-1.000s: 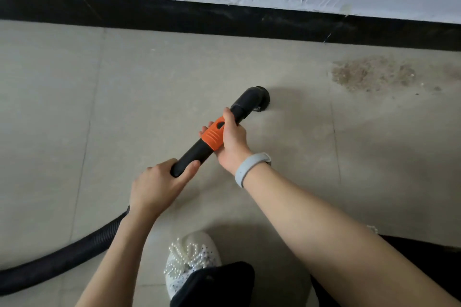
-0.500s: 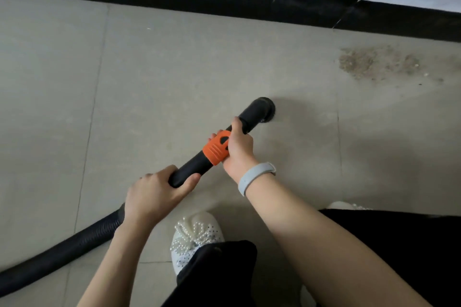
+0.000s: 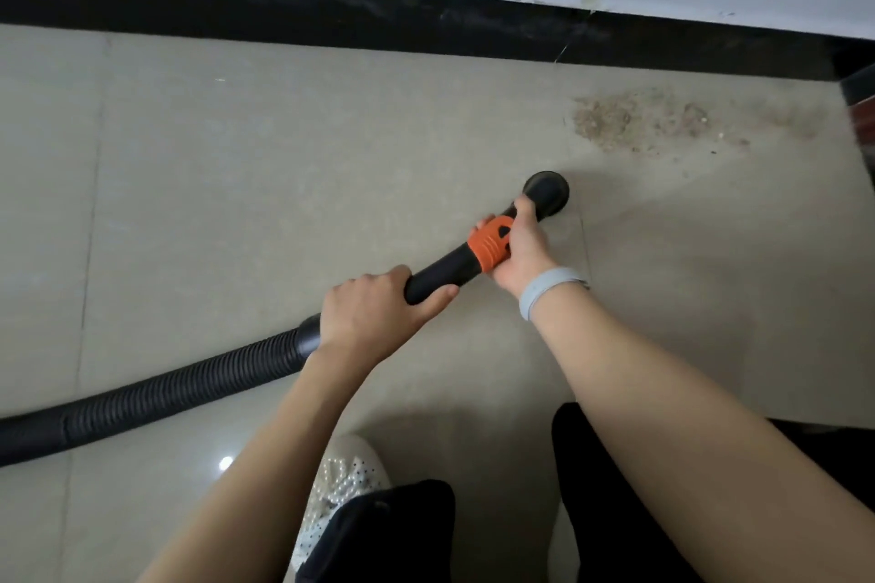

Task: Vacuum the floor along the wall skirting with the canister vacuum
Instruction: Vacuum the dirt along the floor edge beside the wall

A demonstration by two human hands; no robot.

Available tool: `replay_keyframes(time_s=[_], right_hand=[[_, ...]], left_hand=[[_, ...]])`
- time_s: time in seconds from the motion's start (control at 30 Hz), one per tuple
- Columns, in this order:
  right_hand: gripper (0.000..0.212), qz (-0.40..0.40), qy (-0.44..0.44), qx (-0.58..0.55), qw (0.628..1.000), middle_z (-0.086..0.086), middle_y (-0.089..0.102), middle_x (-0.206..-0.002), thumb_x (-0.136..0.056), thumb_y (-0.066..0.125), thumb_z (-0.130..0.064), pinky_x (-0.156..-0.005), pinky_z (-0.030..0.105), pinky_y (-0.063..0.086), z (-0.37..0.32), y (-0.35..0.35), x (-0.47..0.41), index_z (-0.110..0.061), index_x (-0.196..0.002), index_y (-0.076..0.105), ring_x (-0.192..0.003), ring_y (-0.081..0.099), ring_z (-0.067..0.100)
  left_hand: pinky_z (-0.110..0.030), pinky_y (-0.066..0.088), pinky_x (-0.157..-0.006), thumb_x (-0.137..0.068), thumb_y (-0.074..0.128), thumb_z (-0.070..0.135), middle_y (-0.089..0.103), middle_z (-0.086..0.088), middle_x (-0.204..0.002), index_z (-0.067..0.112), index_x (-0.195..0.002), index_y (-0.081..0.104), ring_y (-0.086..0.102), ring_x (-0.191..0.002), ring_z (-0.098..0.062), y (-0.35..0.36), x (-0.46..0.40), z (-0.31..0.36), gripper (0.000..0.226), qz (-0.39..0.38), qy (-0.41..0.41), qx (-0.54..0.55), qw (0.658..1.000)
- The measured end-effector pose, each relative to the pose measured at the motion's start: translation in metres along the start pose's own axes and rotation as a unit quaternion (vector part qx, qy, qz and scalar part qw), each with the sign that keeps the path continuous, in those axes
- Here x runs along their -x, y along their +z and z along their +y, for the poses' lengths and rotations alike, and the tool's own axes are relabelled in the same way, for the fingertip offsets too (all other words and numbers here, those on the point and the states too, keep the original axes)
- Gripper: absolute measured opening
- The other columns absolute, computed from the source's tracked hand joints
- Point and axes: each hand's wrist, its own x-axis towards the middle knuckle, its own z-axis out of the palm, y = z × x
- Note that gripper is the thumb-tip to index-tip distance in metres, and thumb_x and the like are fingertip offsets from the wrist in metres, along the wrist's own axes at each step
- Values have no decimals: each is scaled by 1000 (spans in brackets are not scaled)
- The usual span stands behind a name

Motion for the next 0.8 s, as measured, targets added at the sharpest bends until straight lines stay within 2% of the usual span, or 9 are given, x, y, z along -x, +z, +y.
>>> replay_keyframes(time_s=[0.1, 0.23, 0.3, 0.43, 0.5, 0.63, 0.73, 0.8], right_hand=[[38, -7, 21, 16, 1000, 6, 50, -64, -95, 50, -39, -53, 30, 48, 38, 16, 21, -5, -79, 47, -50, 52, 18], [32, -27, 61, -4, 998, 6, 50, -68, -96, 50, -38, -55, 30, 51, 79, 20, 49, -6, -93, 49, -54, 54, 18], [33, -20, 69, 3, 997, 6, 53, -68, -95, 51, -39, -54, 30, 51, 85, 14, 53, -6, -97, 51, -55, 57, 18], [35, 37, 44, -14, 998, 7, 48, -64, -97, 49, -36, -53, 31, 47, 70, -3, 50, -5, -81, 46, -51, 50, 19], [34, 48, 36, -18, 998, 7, 49, -66, -96, 49, -35, -55, 32, 47, 59, -6, 46, -5, -81, 46, -52, 50, 19], [34, 13, 38, 48, 998, 7, 50, -69, -96, 48, -37, -52, 29, 49, 70, 18, 48, -5, -86, 48, -51, 52, 18], [34, -50, 60, 111, 991, 7, 51, -67, -95, 50, -38, -49, 28, 50, 103, 54, 59, -5, -101, 50, -45, 53, 17], [33, -93, 82, 145, 982, 7, 51, -62, -95, 51, -38, -49, 28, 49, 129, 77, 70, -6, -103, 49, -41, 52, 17]], left_hand=[[-31, 41, -66, -75, 34, 81, 60, 2, -74, 23, -70, 45, 62, -82, -27, 0, 27, -31, 59, -8, -52, 9, 999], [-31, 38, -62, -71, 37, 80, 54, 6, -62, 22, -65, 44, 57, -72, -24, -7, 60, -65, 59, -13, -94, 20, 995], [-30, 37, -61, -71, 36, 80, 52, 7, -60, 24, -64, 42, 55, -69, -22, -7, 67, -69, 57, -29, -88, 15, 996], [-29, 36, -64, -75, 35, 81, 53, 7, -68, 27, -70, 43, 62, -82, -21, 2, 56, -46, 54, -49, -43, -5, 998], [-29, 37, -66, -75, 36, 81, 56, 6, -73, 27, -75, 47, 63, -86, -22, 4, 47, -36, 55, -37, -40, -1, 999], [-29, 38, -63, -74, 36, 80, 54, 6, -66, 24, -64, 40, 63, -80, -24, 6, 60, -55, 57, 12, -94, 46, 994], [-30, 35, -58, -76, 42, 76, 50, 7, -57, 22, -60, 38, 55, -67, -25, 6, 86, -84, 57, 60, -177, 94, 978], [-31, 35, -57, -77, 47, 72, 51, 4, -56, 19, -61, 42, 53, -64, -27, 7, 107, -106, 55, 95, -236, 113, 961]])
